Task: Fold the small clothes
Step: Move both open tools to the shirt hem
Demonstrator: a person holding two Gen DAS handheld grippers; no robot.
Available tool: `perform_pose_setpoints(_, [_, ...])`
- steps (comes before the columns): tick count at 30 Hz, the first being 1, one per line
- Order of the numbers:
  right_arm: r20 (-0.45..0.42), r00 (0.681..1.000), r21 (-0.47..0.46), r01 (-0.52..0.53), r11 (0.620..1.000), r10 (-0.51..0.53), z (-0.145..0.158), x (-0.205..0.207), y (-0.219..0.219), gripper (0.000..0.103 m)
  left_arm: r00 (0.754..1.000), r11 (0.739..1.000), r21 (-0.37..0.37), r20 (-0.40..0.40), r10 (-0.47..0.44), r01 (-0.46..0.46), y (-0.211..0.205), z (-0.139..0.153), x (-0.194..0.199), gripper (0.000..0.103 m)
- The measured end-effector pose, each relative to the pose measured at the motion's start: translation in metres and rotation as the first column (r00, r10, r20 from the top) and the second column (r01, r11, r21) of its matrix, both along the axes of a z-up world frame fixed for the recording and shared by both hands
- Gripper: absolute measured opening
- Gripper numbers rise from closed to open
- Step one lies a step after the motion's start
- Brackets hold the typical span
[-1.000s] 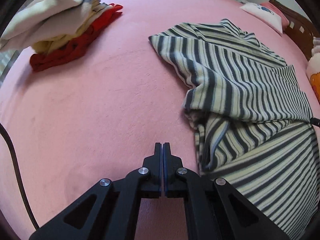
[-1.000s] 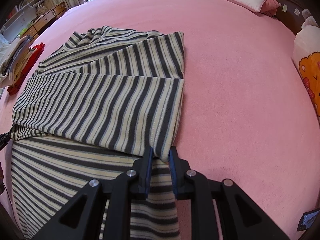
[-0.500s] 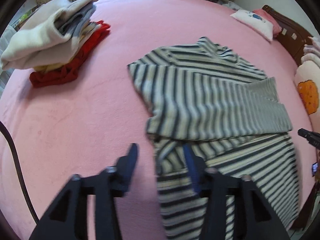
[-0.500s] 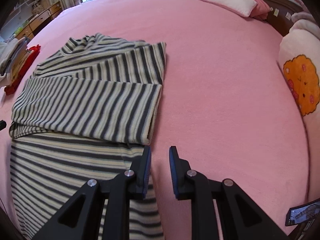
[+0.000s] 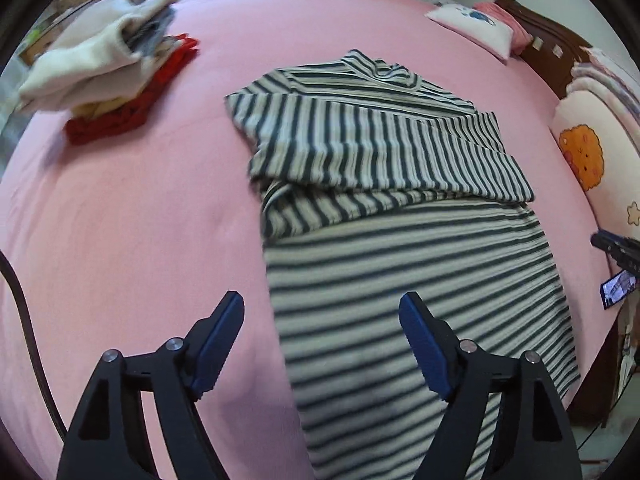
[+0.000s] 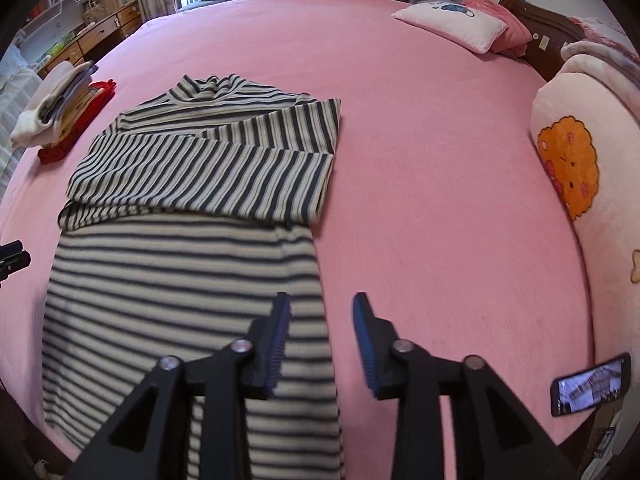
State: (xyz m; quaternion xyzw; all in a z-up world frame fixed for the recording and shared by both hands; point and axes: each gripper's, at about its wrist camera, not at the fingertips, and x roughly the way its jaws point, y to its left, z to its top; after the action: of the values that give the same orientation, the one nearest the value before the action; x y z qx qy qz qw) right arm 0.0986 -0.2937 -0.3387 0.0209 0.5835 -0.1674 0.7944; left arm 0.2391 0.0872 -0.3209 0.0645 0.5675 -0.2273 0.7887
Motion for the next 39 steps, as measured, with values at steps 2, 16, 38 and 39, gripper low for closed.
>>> perform_pose_setpoints(2, [0.001, 1.000, 0.001, -0.019, 1.000, 0.019, 0.004, -0.010, 0.006, 0.040, 1.000, 1.000, 0.020, 0.003, 0.014, -0.014, 0.005, 0.002, -0.014, 0.079])
perform_pose_setpoints(16, [-0.030, 0.988, 0.063, -0.153, 0.986, 0.155, -0.010, -0.087, 0.018, 0.040, 0.990, 0.990, 0.026, -0.004, 0.140, -0.140, 0.032, -0.007, -0.127, 0.079])
perform_pose_setpoints(38, [-0.146, 0.972, 0.258, -0.145, 0.955, 0.187, -0.058, -0.187, -0.001, 0.040, 0.974, 0.994, 0.020, -0.199, 0.112, -0.110, 0.069, -0.054, -0.192, 0.079])
perform_pose_setpoints(39, [-0.151, 0.970, 0.263, -0.145, 0.954, 0.189, -0.060, -0.186, 0.000, 0.040, 0.971, 0.994, 0.016, -0.210, 0.112, -0.111, 0.071, -0.055, -0.193, 0.079])
